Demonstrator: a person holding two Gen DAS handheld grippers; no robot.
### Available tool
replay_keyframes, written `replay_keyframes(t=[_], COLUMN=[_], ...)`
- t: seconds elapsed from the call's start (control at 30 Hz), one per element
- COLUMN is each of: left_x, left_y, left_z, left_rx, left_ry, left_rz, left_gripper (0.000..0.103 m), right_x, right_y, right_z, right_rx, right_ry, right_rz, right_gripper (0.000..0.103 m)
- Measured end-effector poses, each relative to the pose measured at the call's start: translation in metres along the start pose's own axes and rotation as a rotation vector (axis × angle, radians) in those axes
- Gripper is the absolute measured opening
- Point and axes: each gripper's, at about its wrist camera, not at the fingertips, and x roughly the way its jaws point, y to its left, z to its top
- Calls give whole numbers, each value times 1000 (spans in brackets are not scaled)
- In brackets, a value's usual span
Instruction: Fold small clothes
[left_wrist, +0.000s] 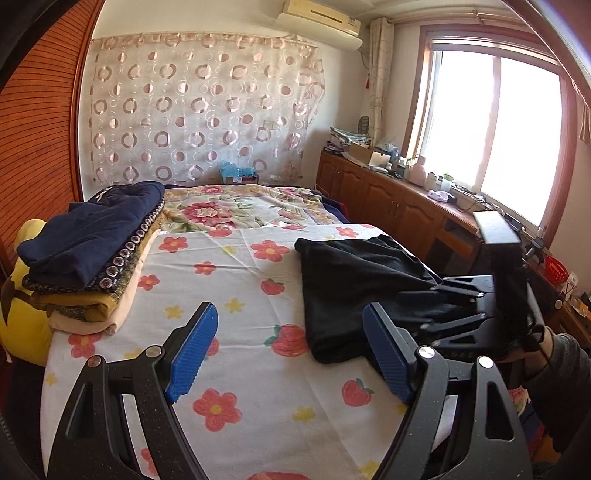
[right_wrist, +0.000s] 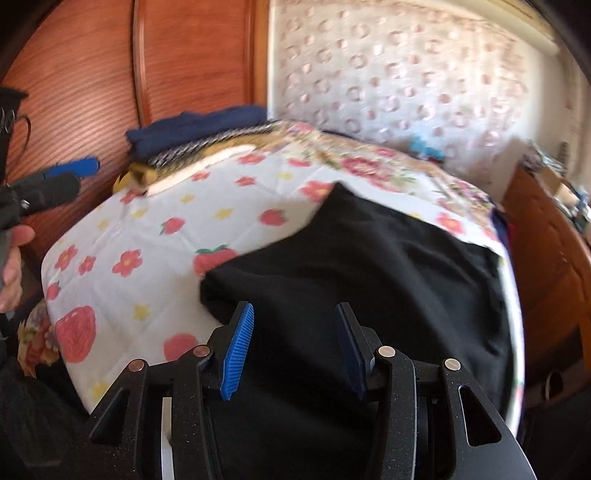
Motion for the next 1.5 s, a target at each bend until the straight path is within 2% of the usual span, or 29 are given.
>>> replay_keyframes(t=[0.2, 0.37, 0.5, 0.6, 0.63, 0.67, 0.73, 0.83, 1.0, 1.13, 1.2, 1.3, 1.5], left_x=[1, 11, 25, 38, 41, 44, 49, 55, 70, 86, 95, 110, 139], left_y=[9, 15, 20, 23, 23, 24, 24, 22, 13, 5, -1, -9, -18], left_z=[-4, -8, -12, -14, -14, -13, -10, -5, 8, 17, 21, 25, 32], left_rx=[-9, -11, -15, -20, -21, -22, -20, -12, 16, 32, 41, 55, 74], left_ry=[10, 34, 67, 96, 103, 108, 113, 117, 131, 143, 155, 176, 228], left_rz=[15, 27, 20, 16, 14, 10, 1, -8, -29, -49, -59, -69, -70], left_gripper=[82, 82, 82, 82, 82, 82, 82, 82, 82, 82, 82, 82, 82], right_x=[45, 69, 78, 80, 81, 79, 79, 62, 13, -1, 5, 25, 75], right_y=[21, 24, 27, 24, 22, 22, 12, -4, -66, -131, -162, -199, -232], right_z=[16, 20, 25, 25, 25, 25, 27, 34, 58, 68, 69, 62, 45], right_rx=[-76, -143, -191, -181, -173, -172, -124, -72, 13, 72, 95, 140, 227], right_ry=[90, 152, 153, 142, 140, 134, 136, 81, -73, -109, -91, -36, 69], right_rz=[93, 109, 90, 110, 117, 109, 122, 163, 44, -76, -144, -197, -239], right_gripper=[47, 47, 47, 47, 41, 26, 11, 10, 10, 10, 10, 10, 11])
